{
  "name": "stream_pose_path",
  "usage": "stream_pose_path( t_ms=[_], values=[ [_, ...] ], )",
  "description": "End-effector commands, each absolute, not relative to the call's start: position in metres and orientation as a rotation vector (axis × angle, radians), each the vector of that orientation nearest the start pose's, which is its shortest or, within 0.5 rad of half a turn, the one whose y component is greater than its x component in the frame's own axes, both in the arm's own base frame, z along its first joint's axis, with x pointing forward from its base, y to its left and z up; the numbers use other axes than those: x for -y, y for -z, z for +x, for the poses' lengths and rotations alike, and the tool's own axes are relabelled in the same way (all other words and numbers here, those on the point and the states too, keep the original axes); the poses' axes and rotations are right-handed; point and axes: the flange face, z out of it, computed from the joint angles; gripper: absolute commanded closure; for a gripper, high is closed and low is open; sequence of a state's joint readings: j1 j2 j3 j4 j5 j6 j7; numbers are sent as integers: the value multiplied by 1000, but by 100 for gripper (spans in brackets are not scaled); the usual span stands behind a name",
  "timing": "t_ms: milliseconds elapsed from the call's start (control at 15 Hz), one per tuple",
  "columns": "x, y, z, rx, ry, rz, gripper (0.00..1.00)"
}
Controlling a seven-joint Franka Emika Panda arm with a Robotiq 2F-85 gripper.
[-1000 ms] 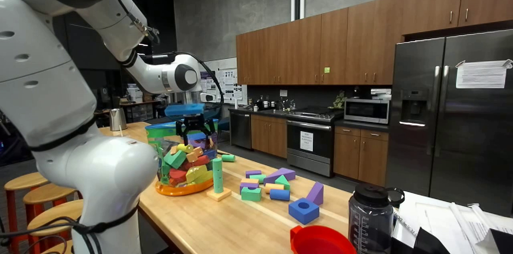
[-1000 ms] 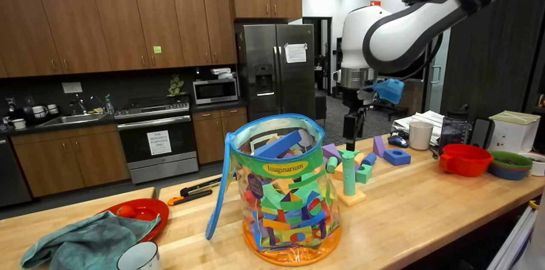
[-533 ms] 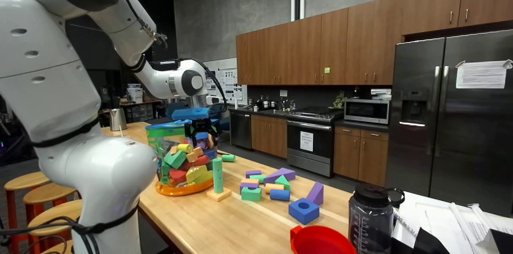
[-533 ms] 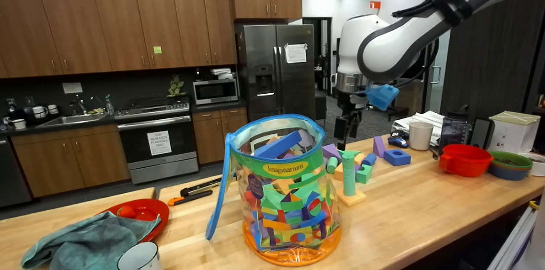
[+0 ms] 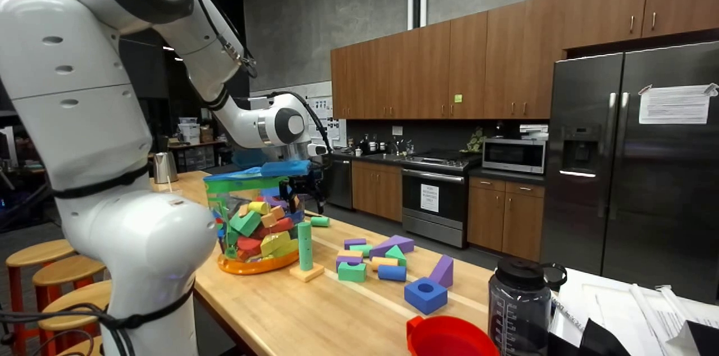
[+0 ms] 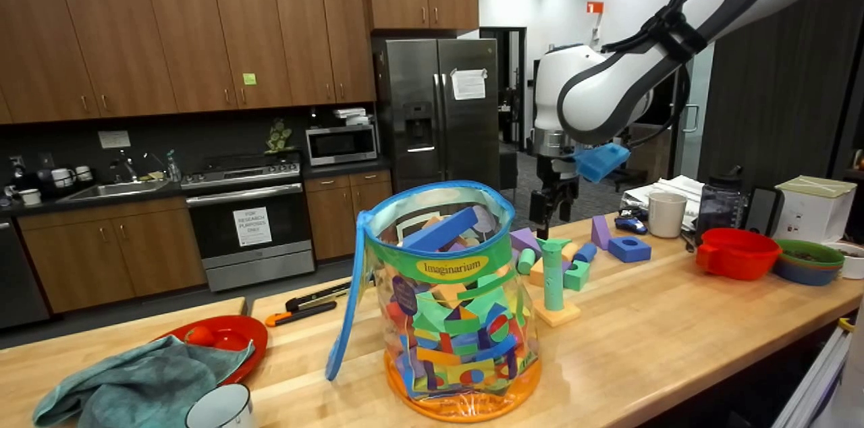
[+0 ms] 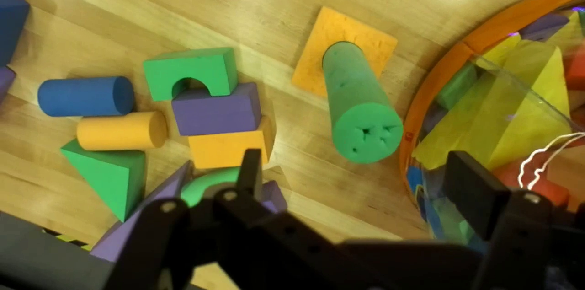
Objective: Put the green cylinder in the bag.
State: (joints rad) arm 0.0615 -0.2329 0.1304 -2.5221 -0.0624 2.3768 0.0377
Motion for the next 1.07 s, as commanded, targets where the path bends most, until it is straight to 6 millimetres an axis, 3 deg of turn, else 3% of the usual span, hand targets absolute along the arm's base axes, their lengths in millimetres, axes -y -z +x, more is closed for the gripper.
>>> stream_pose_path(
  t_ms=[0,267,667,733,800,933,1000],
  values=[
    [-77,-347,448,259,70,-3190,0],
    [-77,-325,447,251,-12,-3169,0],
    [-83,-312,445,257,-65,-3152,0],
    [-85,-311,445,265,-69,-3153,3],
    [-87,-309,444,274,-73,-3154,26],
    [-89,-308,443,288,-75,-3156,29],
    [-90,-307,444,293,-75,-3159,35]
  ],
)
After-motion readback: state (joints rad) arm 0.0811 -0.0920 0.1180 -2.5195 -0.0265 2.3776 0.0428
